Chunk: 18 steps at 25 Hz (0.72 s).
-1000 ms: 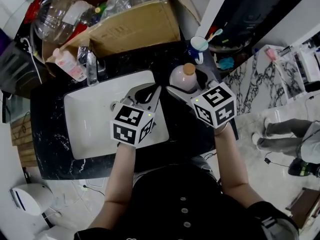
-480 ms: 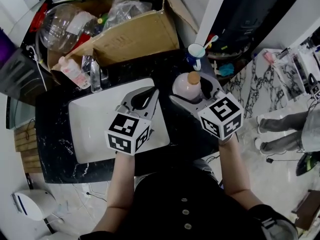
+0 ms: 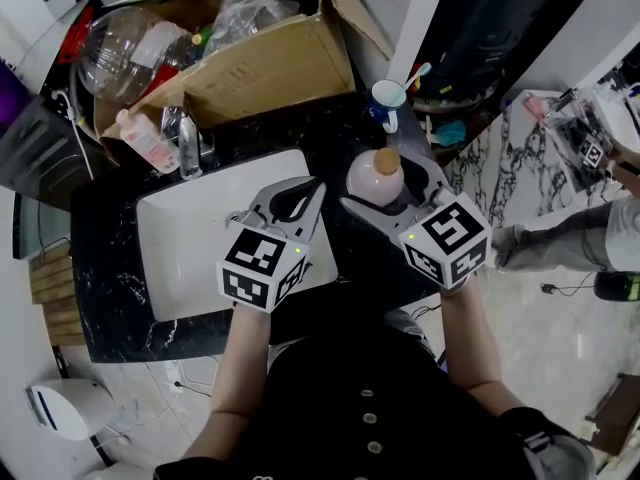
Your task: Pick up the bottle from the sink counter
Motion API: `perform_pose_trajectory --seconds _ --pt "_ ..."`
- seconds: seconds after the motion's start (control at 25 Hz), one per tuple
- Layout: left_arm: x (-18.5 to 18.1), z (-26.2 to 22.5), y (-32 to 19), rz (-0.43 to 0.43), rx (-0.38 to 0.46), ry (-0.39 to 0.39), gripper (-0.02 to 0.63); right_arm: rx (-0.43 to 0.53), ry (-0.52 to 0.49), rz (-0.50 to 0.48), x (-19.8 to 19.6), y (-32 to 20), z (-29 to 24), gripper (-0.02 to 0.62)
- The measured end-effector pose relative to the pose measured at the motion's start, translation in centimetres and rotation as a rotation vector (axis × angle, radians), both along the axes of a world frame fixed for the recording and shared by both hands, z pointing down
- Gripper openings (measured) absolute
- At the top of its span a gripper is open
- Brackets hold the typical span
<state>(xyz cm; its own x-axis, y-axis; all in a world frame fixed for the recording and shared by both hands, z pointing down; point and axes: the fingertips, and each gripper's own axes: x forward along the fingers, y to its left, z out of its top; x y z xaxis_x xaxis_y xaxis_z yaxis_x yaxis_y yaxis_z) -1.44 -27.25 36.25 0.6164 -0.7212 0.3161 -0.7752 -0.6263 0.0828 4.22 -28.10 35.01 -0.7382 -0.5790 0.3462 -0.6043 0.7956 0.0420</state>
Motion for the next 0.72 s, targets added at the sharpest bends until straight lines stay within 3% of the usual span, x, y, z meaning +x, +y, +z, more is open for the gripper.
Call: perform_pose_trajectory --seconds 0.32,0.72 --pt "0.6 2.3 1.7 0.039 -0.050 -0.011 0.017 -0.012 -0.006 -0.027 0.2 1.7 1.5 0.397" --pt "0.4 3.8 2.5 0.030 -0.083 -0.018 0.017 -0.047 -0.019 -0.006 0.3 3.1 3.3 0.397"
